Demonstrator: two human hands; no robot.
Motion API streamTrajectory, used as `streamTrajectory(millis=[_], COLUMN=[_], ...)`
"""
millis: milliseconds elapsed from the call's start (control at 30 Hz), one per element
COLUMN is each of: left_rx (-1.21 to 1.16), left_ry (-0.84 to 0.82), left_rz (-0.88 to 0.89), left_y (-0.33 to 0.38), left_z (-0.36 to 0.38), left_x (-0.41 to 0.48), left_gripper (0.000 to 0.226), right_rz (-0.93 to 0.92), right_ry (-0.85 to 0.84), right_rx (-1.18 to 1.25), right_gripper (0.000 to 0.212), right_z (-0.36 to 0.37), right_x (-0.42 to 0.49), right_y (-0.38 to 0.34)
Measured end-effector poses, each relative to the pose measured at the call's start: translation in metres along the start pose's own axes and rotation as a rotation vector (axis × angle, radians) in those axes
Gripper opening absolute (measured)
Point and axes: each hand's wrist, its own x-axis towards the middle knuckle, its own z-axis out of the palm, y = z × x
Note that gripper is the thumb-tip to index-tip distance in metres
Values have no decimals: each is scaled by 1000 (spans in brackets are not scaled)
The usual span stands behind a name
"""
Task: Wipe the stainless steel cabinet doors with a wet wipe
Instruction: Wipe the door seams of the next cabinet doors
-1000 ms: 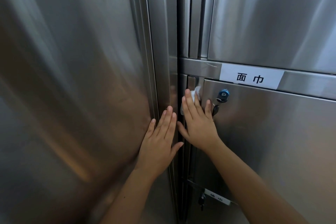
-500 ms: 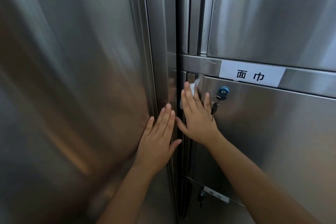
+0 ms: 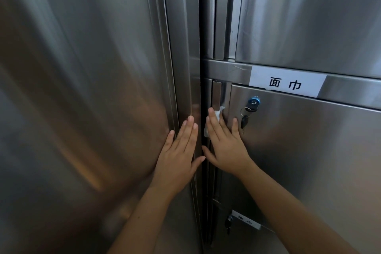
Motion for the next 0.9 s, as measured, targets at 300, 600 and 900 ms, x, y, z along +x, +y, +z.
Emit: streamTrajectory(millis=[300, 600, 900], left_rx=[30, 10, -26], left_ry=[-25, -41, -23], left_rz=[-32, -118, -130], left_y=[4, 19, 22], left_z=[9, 27, 38], left_x=[-8, -20, -25], left_gripper=[71, 71, 69], right_rz=[27, -12, -22], right_ry=[22, -3, 75], right_rx=[9, -9, -82], right_gripper=[80, 71, 74], right_z=[10, 18, 27], right_x=[2, 0, -2], right_y=[-3, 4, 4])
